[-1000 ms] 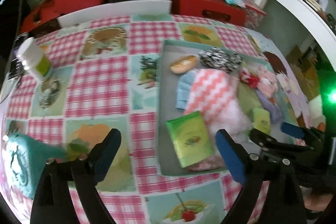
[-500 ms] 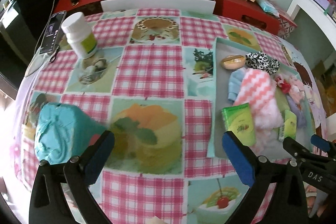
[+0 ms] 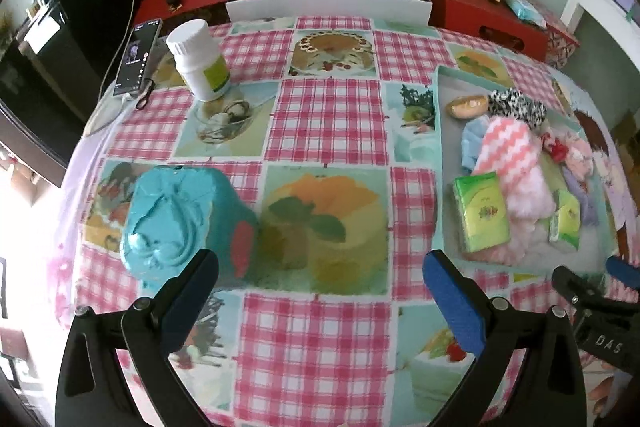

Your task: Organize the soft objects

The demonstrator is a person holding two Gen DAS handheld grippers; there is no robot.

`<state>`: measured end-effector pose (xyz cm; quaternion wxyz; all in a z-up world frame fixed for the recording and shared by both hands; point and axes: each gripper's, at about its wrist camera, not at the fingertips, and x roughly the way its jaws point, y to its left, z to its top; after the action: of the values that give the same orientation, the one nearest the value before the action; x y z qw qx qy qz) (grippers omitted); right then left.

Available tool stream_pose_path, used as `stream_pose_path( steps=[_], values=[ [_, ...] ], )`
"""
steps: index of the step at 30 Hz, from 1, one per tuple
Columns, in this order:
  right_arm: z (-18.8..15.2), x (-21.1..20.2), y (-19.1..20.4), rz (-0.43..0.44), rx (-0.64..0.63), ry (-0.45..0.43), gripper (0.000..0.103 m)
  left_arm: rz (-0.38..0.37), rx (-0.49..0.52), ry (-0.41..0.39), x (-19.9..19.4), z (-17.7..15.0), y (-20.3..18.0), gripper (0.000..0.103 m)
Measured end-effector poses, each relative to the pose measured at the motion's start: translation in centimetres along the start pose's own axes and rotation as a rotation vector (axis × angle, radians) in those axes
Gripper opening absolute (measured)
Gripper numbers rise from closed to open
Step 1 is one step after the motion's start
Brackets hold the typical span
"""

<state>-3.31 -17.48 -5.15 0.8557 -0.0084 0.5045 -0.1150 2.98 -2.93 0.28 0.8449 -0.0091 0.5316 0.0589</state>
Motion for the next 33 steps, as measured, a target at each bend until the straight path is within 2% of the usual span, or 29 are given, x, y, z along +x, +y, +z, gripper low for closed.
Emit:
stream_pose_path(
  steps=[9, 33],
  values=[
    [-2.0, -1.3, 0.2, -0.01, -0.002, -0.031, 0.103, 0.064, 0.04, -0.008, -1.3, -2.1, 0.0, 0.102],
    [-4.3, -2.9, 0.9, -0.012, -0.018, -0.066, 0.103, 0.096, 0.034, 0.014, -3.1, -4.7, 1.1, 0.102]
  ],
)
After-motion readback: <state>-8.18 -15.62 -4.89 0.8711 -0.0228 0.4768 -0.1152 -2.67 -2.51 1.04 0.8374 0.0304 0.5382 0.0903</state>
